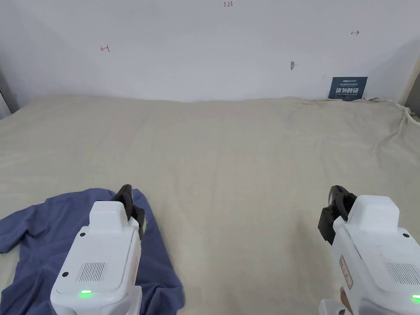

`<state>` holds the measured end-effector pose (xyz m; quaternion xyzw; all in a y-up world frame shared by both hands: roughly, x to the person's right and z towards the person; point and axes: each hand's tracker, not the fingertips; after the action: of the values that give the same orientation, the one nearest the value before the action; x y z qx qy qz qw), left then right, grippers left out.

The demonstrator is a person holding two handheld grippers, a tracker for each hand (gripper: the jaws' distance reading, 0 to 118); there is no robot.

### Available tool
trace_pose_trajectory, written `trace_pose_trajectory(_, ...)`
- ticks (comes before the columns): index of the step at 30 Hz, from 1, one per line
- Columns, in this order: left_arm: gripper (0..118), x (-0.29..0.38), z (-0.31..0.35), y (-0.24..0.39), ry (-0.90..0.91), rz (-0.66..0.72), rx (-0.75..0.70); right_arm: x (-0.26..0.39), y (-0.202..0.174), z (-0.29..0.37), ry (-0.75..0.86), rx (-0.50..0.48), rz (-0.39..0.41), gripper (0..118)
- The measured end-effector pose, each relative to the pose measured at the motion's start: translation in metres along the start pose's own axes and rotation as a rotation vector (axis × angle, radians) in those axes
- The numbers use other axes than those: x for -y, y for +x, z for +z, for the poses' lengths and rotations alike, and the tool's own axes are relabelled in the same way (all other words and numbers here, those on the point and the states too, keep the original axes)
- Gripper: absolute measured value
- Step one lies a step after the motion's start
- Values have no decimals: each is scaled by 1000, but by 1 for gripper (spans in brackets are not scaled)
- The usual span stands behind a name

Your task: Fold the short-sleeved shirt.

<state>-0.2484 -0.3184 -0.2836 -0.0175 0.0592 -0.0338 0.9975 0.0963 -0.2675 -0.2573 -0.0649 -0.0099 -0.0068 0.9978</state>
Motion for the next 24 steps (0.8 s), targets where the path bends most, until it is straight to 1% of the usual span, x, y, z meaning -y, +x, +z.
trace_pose_trajectory(16,0,-2,0,-2,8,-7,4,-1,0,-3,5,-6,11,0)
trace_pose_trajectory(24,0,-2,4,-24,6,9,-36,3,-18,-15,3,-51,27,0)
